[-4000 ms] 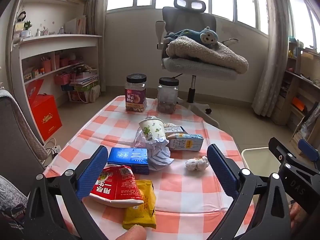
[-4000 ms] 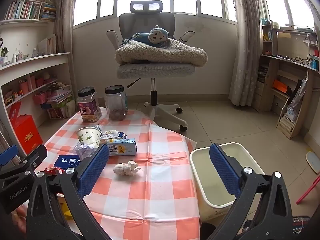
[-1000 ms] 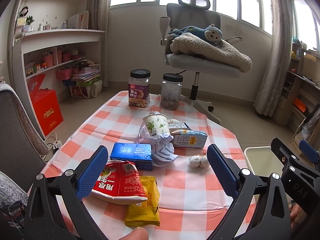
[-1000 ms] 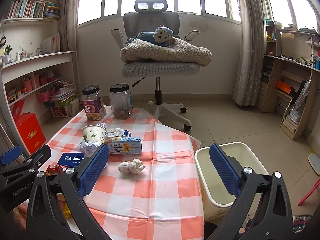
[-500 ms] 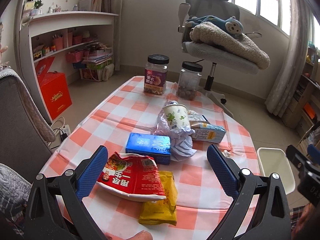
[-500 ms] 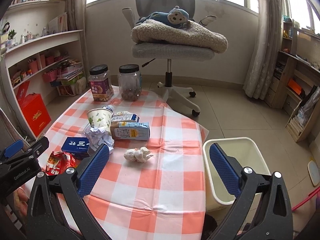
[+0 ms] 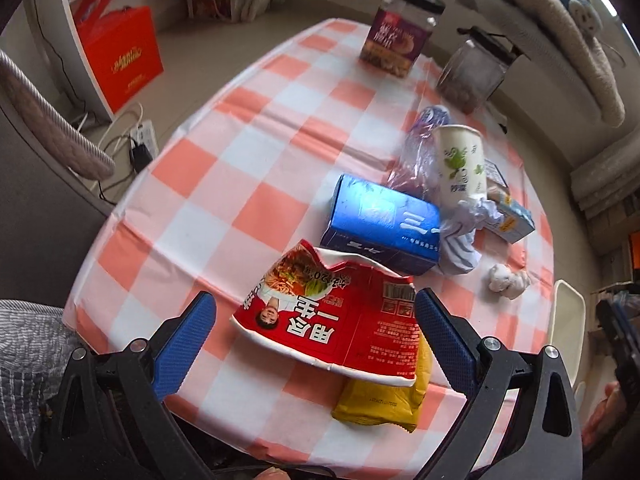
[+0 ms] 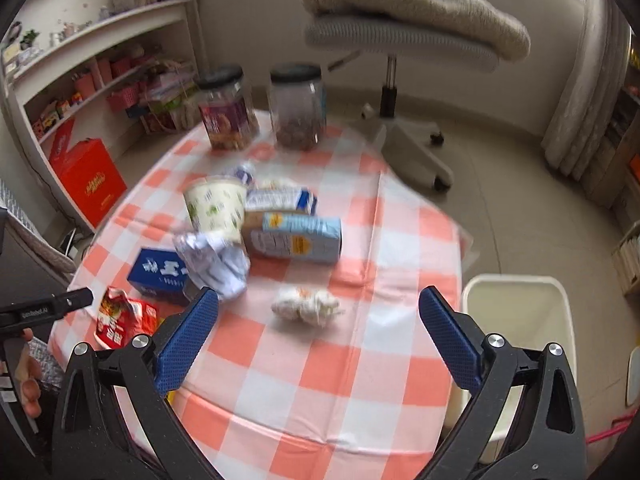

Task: Collect trash
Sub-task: 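Grasp the red snack wrapper with the left tool while the right tool grasps the yellow packet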

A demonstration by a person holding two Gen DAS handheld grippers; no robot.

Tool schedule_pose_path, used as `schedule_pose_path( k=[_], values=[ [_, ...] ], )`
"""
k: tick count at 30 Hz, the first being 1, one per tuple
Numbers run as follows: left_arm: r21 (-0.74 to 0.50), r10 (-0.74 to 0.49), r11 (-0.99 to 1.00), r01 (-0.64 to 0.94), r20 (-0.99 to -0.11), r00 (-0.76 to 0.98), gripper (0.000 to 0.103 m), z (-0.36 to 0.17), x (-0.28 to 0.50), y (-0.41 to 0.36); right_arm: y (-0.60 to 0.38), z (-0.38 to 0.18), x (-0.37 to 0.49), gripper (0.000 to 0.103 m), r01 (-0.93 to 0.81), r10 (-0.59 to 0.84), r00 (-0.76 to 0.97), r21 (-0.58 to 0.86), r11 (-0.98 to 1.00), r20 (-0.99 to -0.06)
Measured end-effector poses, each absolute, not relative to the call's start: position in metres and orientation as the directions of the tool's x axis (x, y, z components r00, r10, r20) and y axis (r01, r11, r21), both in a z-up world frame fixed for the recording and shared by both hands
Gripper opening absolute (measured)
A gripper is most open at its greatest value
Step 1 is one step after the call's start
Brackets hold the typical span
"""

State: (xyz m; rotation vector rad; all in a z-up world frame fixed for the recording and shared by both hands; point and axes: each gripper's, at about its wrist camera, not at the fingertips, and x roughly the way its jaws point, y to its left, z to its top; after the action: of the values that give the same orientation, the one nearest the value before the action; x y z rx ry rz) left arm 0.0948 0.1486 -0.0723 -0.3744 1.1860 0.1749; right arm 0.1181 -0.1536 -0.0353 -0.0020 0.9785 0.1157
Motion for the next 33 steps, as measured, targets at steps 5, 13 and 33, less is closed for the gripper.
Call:
schedule_pose_path(
  k=[5, 13, 33],
  values=[
    [-0.312, -0.164, 0.824, -0.474, -0.93, 0.328, 0.096, -0.105, 0.095, 0.179, -0.159, -0.074, 0.124, 0.096, -0.045, 0.254, 0.356, 0.255, 0.966, -0.899],
    [-0.263, -0.204, 0.918, -0.296, -0.955, 0.214, 0.096, -0.135, 0.115, 0.166, -0.15, -0.088, 0.127, 0.096, -0.057, 0.263, 0.309, 0.258, 0.965, -0.914],
    [-0.458, -0.422, 0.889, -0.01, -0.826, 0.375, 0.03, -0.098, 0.109, 0.125, -0.133, -0.139, 0.117, 0.083, -0.054, 0.463, 0.134, 0.46, 0.886, -0.876]
  ],
)
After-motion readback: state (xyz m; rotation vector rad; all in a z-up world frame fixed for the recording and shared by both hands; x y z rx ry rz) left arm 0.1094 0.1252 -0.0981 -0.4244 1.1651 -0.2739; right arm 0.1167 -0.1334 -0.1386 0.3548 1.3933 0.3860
